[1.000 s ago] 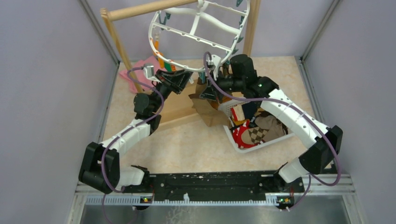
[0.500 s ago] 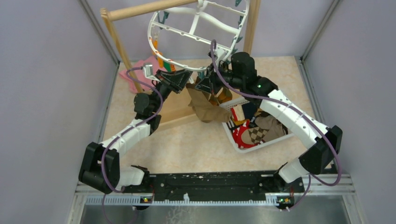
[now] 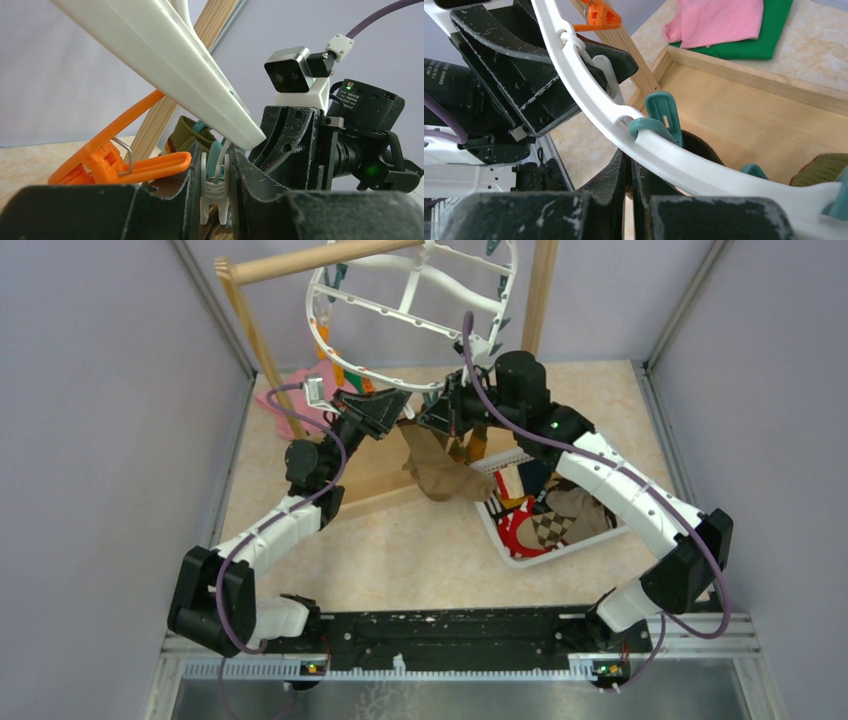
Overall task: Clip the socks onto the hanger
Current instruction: Clamp the sock onto the hanger.
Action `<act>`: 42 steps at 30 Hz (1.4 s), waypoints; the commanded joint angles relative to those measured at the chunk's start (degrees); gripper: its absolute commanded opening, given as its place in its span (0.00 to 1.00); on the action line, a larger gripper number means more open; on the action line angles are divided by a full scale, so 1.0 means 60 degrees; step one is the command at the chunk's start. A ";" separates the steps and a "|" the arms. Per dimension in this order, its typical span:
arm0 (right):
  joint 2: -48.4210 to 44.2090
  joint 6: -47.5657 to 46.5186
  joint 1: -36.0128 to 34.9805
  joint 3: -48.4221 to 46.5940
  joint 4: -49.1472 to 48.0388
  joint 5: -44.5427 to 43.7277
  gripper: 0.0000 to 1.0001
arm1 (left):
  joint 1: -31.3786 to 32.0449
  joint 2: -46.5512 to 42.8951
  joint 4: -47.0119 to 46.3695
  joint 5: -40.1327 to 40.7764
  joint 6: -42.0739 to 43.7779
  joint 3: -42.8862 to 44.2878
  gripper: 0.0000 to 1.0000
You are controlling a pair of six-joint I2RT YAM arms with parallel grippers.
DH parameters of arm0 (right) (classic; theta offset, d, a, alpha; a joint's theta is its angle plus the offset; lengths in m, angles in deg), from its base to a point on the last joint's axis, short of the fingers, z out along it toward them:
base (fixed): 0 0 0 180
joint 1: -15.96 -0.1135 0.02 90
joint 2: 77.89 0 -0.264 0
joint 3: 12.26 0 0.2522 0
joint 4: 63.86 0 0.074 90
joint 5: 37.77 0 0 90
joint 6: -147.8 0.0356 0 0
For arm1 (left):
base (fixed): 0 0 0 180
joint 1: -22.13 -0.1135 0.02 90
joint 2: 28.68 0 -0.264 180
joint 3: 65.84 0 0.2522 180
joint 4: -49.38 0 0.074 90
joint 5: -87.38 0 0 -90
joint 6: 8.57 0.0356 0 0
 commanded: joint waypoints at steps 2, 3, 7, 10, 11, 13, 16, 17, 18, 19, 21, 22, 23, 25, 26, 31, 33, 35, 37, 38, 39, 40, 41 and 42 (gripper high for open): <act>-0.0295 0.0510 -0.0025 0.0036 -0.0561 -0.0249 0.00 | 0.0003 -0.0257 -0.0585 0.0076 -0.0492 -0.0020 0.06; -0.0299 0.0569 -0.0020 0.0042 -0.0541 -0.0310 0.00 | 0.0003 -0.0253 -0.0605 0.0065 -0.0505 -0.0023 0.06; -0.0344 0.0903 0.0166 0.0077 -0.0640 -0.0023 0.00 | 0.0007 -0.0180 -0.0692 -0.0018 -0.0510 -0.0023 0.06; -0.0386 0.1110 0.0301 0.0107 -0.0752 0.0192 0.00 | 0.0013 -0.0117 -0.0796 -0.0080 -0.0480 -0.0048 0.06; -0.0396 0.1144 0.0314 0.0121 -0.0768 0.0222 0.00 | 0.0010 -0.0087 -0.0832 -0.0092 -0.0483 -0.0052 0.06; -0.0425 0.1242 0.0376 0.0155 -0.0788 0.0271 0.00 | 0.0006 -0.0037 -0.0914 -0.0129 -0.0481 -0.0052 0.06; -0.0463 0.1444 0.0501 0.0181 -0.0883 0.0429 0.00 | 0.0000 0.0028 -0.0957 -0.0188 -0.0384 -0.0034 0.06; -0.0473 0.1498 0.0533 0.0194 -0.0921 0.0509 0.00 | 0.0008 0.0047 -0.0959 -0.0196 -0.0354 -0.0028 0.06; -0.0483 0.1538 0.0542 0.0188 -0.0950 0.0565 0.00 | 0.0002 0.0064 -0.0959 -0.0211 -0.0317 -0.0025 0.06; -0.0499 0.1576 0.0553 0.0206 -0.0987 0.0635 0.00 | 0.0007 0.0093 -0.0986 -0.0224 -0.0287 -0.0024 0.06; -0.0500 0.1720 0.0560 0.0237 -0.1097 0.0785 0.00 | 0.0007 0.0163 -0.1034 -0.0277 -0.0260 -0.0010 0.06; -0.0485 0.1787 0.0557 0.0241 -0.1150 0.0849 0.00 | 0.0004 0.0201 -0.1076 -0.0302 -0.0249 0.0004 0.06; -0.0474 0.1854 0.0564 0.0240 -0.1196 0.0915 0.00 | 0.0009 0.0233 -0.1125 -0.0334 -0.0245 0.0006 0.06; -0.0408 0.1974 0.0560 0.0195 -0.1271 0.1095 0.00 | 0.0010 0.0287 -0.1164 -0.0345 -0.0220 0.0008 0.06; -0.0395 0.2010 0.0564 0.0197 -0.1325 0.1206 0.00 | 0.0013 0.0303 -0.1179 -0.0350 -0.0178 0.0014 0.06; -0.0405 0.2094 0.0565 0.0211 -0.1404 0.1347 0.00 | 0.0010 0.0347 -0.1240 -0.0341 0.0071 -0.0005 0.06; -0.0405 0.2074 0.0571 0.0198 -0.1395 0.1325 0.00 | 0.0012 0.0381 -0.1325 -0.0366 0.0106 -0.0022 0.06; -0.0391 0.1947 0.0613 0.0201 -0.1261 0.1108 0.00 | 0.0013 0.0385 -0.1620 -0.0322 0.0178 -0.0119 0.06; -0.0402 0.2034 0.0668 0.0270 -0.1351 0.1179 0.00 | 0.0008 0.0378 -0.1702 -0.0300 0.0257 -0.0136 0.07; -0.0396 0.2081 0.0691 0.0306 -0.1423 0.1257 0.00 | 0.0002 0.0385 -0.1762 -0.0329 0.0298 -0.0144 0.07; -0.0397 0.2125 0.0707 0.0332 -0.1461 0.1294 0.00 | -0.0001 0.0410 -0.1895 -0.0376 0.0310 -0.0154 0.08; -0.0397 0.2147 0.0716 0.0335 -0.1484 0.1306 0.00 | 0.0006 0.0441 -0.1997 -0.0419 0.0301 -0.0166 0.10; -0.0401 0.2150 0.0738 0.0340 -0.1500 0.1320 0.00 | 0.0007 0.0474 -0.2131 -0.0468 0.0277 -0.0171 0.12; -0.0394 0.2175 0.0769 0.0360 -0.1535 0.1348 0.00 | 0.0002 0.0511 -0.2279 -0.0523 0.0251 -0.0190 0.14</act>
